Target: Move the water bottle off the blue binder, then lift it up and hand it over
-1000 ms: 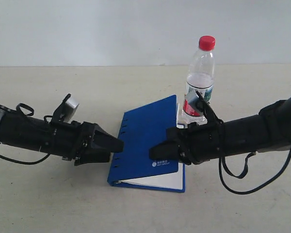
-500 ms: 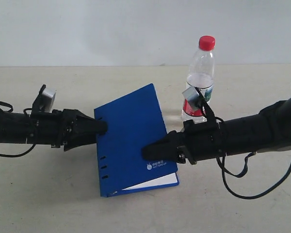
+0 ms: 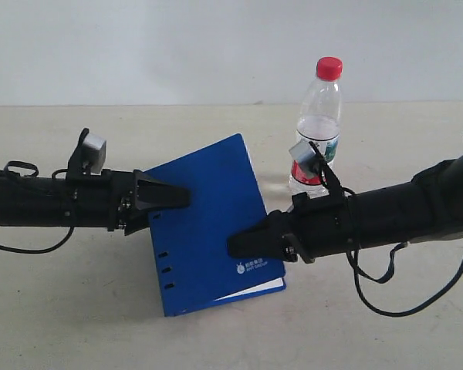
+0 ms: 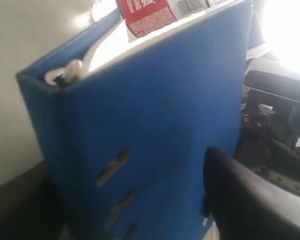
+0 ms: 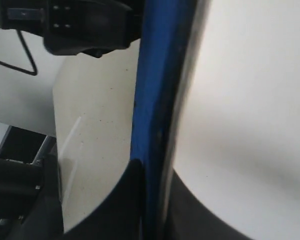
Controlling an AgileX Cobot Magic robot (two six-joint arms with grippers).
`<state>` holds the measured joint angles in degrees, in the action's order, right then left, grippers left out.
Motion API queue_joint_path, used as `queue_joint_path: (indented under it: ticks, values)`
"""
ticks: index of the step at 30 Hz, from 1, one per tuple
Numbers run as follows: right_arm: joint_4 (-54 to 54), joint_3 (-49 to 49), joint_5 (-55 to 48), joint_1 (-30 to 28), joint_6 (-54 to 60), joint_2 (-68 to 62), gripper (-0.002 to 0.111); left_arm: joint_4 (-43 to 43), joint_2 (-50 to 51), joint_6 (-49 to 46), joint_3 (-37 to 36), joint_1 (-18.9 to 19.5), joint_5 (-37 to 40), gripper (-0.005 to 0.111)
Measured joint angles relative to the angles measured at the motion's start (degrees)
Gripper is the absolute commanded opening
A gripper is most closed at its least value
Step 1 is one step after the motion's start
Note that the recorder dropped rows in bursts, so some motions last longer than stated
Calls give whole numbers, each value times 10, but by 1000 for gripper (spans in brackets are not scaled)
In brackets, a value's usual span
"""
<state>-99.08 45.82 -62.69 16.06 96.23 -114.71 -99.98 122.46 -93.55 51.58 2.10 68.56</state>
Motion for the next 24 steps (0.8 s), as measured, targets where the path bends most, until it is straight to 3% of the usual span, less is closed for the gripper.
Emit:
queue_joint_path:
  ticks: [2, 4, 9, 12, 19, 24]
  values:
    - [4, 0, 21, 0, -14, -1, 0, -6, 0, -1, 0, -11, -10, 64]
    - [9, 0, 35, 0, -23, -1, 0, -13, 0, -1, 0, -24, -21, 56]
    - [16, 0, 50, 0, -28, -1, 0, -19, 1, -1, 0, -33, -35, 4]
    - [17, 0, 54, 0, -29, -1, 7, -19, 1, -3, 0, -33, -34, 5]
    - [35, 0, 75, 0, -18, -1, 61, -14, 1, -45, 0, -30, -3, 5]
    - [47, 0, 76, 0, -1, -1, 63, 8, 0, -61, -1, 15, 10, 5]
